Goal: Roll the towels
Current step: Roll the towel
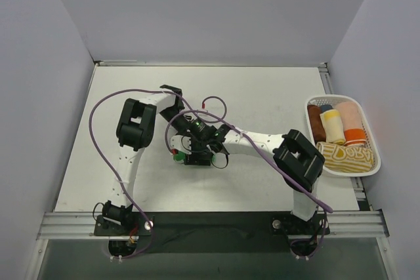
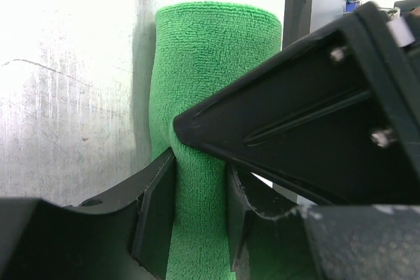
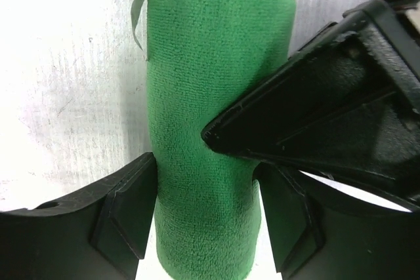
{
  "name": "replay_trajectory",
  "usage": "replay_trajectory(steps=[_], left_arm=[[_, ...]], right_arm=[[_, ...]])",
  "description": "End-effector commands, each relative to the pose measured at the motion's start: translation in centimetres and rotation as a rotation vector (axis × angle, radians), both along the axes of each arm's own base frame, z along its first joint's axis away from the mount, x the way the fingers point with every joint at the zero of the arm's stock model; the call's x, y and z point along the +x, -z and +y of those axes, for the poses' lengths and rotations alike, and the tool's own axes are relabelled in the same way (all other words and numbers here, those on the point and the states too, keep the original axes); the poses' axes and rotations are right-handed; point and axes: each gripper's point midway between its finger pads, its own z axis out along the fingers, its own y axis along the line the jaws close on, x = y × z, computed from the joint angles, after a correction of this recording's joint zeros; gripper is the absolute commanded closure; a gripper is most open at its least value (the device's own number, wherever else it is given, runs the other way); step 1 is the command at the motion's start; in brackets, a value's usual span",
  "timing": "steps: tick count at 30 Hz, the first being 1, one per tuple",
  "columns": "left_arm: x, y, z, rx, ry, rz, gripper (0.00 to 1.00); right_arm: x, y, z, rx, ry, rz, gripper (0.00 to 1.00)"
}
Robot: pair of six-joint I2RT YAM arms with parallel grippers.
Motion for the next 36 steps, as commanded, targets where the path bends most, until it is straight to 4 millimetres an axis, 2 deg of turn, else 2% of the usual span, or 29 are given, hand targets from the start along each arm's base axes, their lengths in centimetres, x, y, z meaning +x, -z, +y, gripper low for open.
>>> replay_trajectory(steps=[1, 12, 15, 16, 18, 19, 21, 22, 23, 27, 28, 31, 32, 34, 35, 36], left_arm=[[-1.3, 3.6, 2.4, 0.079, 0.115, 0.008, 0.69], [-0.1, 3.3, 2.3, 0.071, 0.078, -0.001, 0.62], [0.1, 3.0, 2.2, 0.067, 0.07, -0.003, 0.57], [0.2, 2.9, 2.1, 0.062, 0.065, -0.003, 0.55], [0.5, 2.2, 2.0, 0.052, 0.047, -0.011, 0.47], [0.6, 1.9, 2.1, 0.051, 0.041, -0.016, 0.44], [1.4, 1.0, 2.5, 0.052, 0.016, -0.043, 0.39], [1.6, 0.8, 2.9, 0.058, 0.009, -0.056, 0.36], [2.2, 0.2, 3.2, 0.057, -0.008, -0.087, 0.35], [4.4, -1.5, 5.7, 0.061, -0.084, -0.157, 0.3], [5.3, -2.0, 7.0, 0.059, -0.129, -0.172, 0.29], [7.3, -4.1, 9.3, 0.054, -0.219, -0.253, 0.19], [8.3, -5.5, 9.9, 0.054, -0.252, -0.32, 0.11], [9.1, -6.5, 11.2, 0.073, -0.313, -0.379, 0.02], [10.3, -8.5, 11.3, 0.067, -0.354, -0.488, 0.03], [10.6, -9.0, 11.7, 0.088, -0.372, -0.533, 0.03]], right_arm=[[-2.7, 3.5, -1.7, -0.063, -0.054, 0.115, 0.41], [-6.0, 5.1, -2.7, -0.081, -0.107, 0.26, 0.36], [-5.8, 5.6, -3.1, -0.105, -0.092, 0.268, 0.48], [-5.8, 5.9, -3.2, -0.112, -0.081, 0.274, 0.56], [-5.5, 6.3, -3.6, -0.133, -0.049, 0.285, 0.66], [-5.4, 6.4, -3.8, -0.139, -0.038, 0.289, 0.76], [-5.4, 6.6, -4.3, -0.153, -0.015, 0.303, 0.85], [-5.4, 6.6, -4.6, -0.154, 0.003, 0.312, 0.95], [-5.4, 6.6, -4.7, -0.157, 0.011, 0.314, 1.0], [-5.5, 6.5, -5.3, -0.165, 0.053, 0.337, 1.0], [-5.5, 6.3, -5.4, -0.163, 0.063, 0.344, 1.0], [-5.0, 5.4, -5.2, -0.133, 0.136, 0.377, 1.0], [-4.5, 5.1, -5.4, -0.119, 0.205, 0.401, 1.0], [-3.7, 3.9, -5.2, -0.084, 0.283, 0.437, 1.0], [-3.5, 3.6, -5.2, -0.071, 0.333, 0.46, 1.0], [-2.7, 3.0, -5.5, -0.045, 0.42, 0.493, 1.0]])
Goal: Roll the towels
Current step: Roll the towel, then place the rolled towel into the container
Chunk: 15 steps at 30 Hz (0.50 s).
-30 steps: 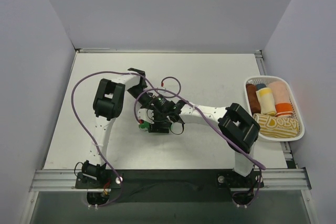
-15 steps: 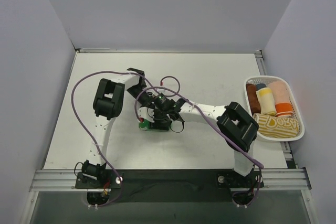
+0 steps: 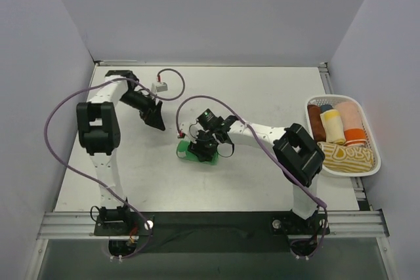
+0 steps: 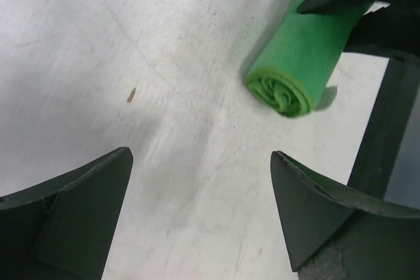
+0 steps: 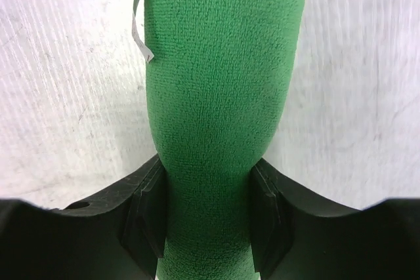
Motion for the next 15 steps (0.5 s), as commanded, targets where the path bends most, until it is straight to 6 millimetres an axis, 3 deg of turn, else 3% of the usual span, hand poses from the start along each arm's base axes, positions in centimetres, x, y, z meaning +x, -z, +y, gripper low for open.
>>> replay_trajectory(steps=[1, 2, 3, 5, 8, 10, 15], left_arm=[[0.5, -5.5, 0.9, 0.052, -0.075, -0.196, 0.03], [1.6, -7.7, 1.0, 0.059, -0.134, -0.292, 0.03], [1.3, -7.5, 1.2, 0.08, -0.161, -0.299, 0.03], [1.8, -10.3, 1.2, 0.072, -0.229, -0.382, 0.03], [1.5, -12.7, 1.1, 0.054, -0.298, -0.419, 0.03], [1.2, -13.9, 0.6, 0.045, -0.307, -0.441, 0.03], [-0.4, -16.2, -1.2, 0.116, -0.234, -0.604, 0.03]], right_arm=[[-2.7, 1.6, -4.5, -0.124, 0.249, 0.302, 1.0], [-2.6, 1.0, -4.5, -0.102, 0.278, 0.333, 1.0], [-2.0, 0.4, -4.7, -0.08, 0.336, 0.352, 1.0], [-1.7, -0.3, -5.0, -0.055, 0.373, 0.379, 1.0], [-0.4, -1.8, -6.0, -0.004, 0.456, 0.397, 1.0], [0.4, -3.5, -6.3, 0.055, 0.496, 0.413, 1.0], [3.6, -8.2, -9.5, 0.188, 0.617, 0.402, 1.0]])
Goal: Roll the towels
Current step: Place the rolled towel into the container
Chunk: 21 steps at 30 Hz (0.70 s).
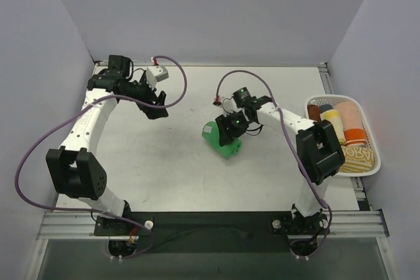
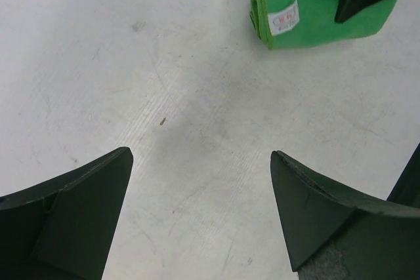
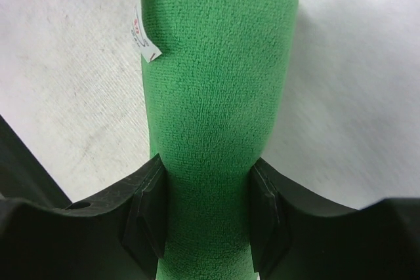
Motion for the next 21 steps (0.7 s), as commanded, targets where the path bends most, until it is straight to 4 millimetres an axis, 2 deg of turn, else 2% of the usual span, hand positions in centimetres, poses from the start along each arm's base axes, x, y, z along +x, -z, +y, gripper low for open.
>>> replay_trajectory(steps=[1, 3, 4, 5, 6, 8, 9, 12, 13, 18, 19, 21], left_arm=[[-0.4, -2.0, -2.1, 0.05, 0.02, -0.117, 0.03], [-0.8, -2.6, -2.7, 0.078, 0.014, -0.145, 0.03], [-1.4, -2.7, -3.8, 0.085, 0.042, -0.152, 0.03], [-1.6, -3.0, -4.2, 0.09, 0.049, -0.163, 0.03], [-1.9, -3.0, -4.5, 0.094, 0.057, -0.168, 0.03], [-2.5, -3.3, -5.6, 0.083, 0.078, -0.169, 0.03], [-2.6, -3.4, -5.9, 0.079, 0.085, -0.169, 0.03], [-2.6, -3.9, -6.7, 0.064, 0.086, -0.163, 0.03], [-2.5, -4.0, -6.9, 0.059, 0.086, -0.159, 0.03], [-2.5, -4.0, -7.8, 0.029, 0.095, -0.127, 0.03], [-2.5, -4.0, -7.9, 0.025, 0.098, -0.124, 0.03], [-2.6, -3.9, -8.4, 0.018, 0.109, -0.112, 0.03]], right_arm=[[0.7, -6.3, -2.1, 0.108, 0.105, -0.007, 1.0], [2.0, -8.5, -4.5, 0.125, 0.168, -0.054, 1.0], [2.1, -9.2, -5.5, 0.115, 0.19, -0.057, 1.0], [2.4, -9.8, -6.6, 0.109, 0.201, -0.075, 1.0], [3.0, -10.8, -8.5, 0.105, 0.246, -0.103, 1.0], [3.1, -11.8, -11.0, 0.077, 0.288, -0.119, 1.0], [3.4, -12.8, -13.0, 0.071, 0.322, -0.155, 1.0], [2.9, -14.7, -16.5, 0.041, 0.37, -0.198, 1.0], [2.5, -14.9, -18.6, 0.019, 0.419, -0.187, 1.0], [1.7, -16.8, -26.1, -0.109, 0.516, -0.258, 1.0], [1.2, -16.8, -28.6, -0.146, 0.551, -0.26, 1.0], [1.1, -17.1, -31.2, -0.181, 0.582, -0.267, 1.0]])
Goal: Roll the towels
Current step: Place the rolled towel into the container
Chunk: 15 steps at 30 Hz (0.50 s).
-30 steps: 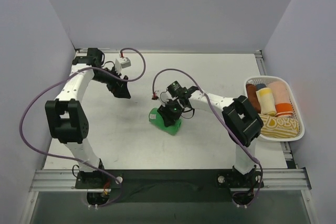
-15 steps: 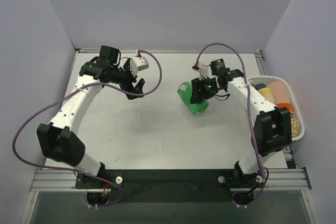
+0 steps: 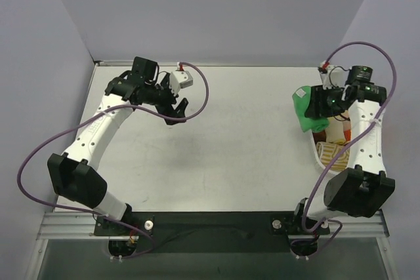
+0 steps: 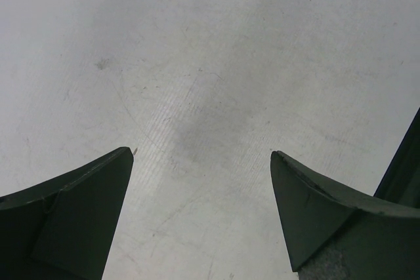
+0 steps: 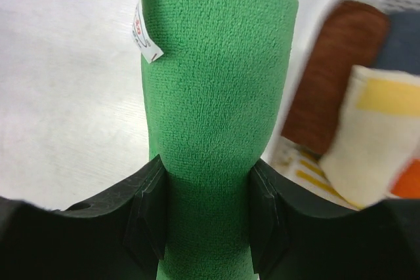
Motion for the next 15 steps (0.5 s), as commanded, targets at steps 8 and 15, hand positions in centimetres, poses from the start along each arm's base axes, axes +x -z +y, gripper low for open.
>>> replay_trajectory(steps=[8, 15], left_arm=[[0.4, -1.1, -1.8, -0.041, 0.004, 0.02, 0.03], [0.0, -0.4, -1.2, -0.011, -0.002, 0.036, 0.03]], right_arm=[[-3.0, 0.9, -14.0, -0.165, 0.116, 0.125, 1.0], [-2.6, 2.9, -17.7, -0.11, 0.149, 0.195, 1.0]])
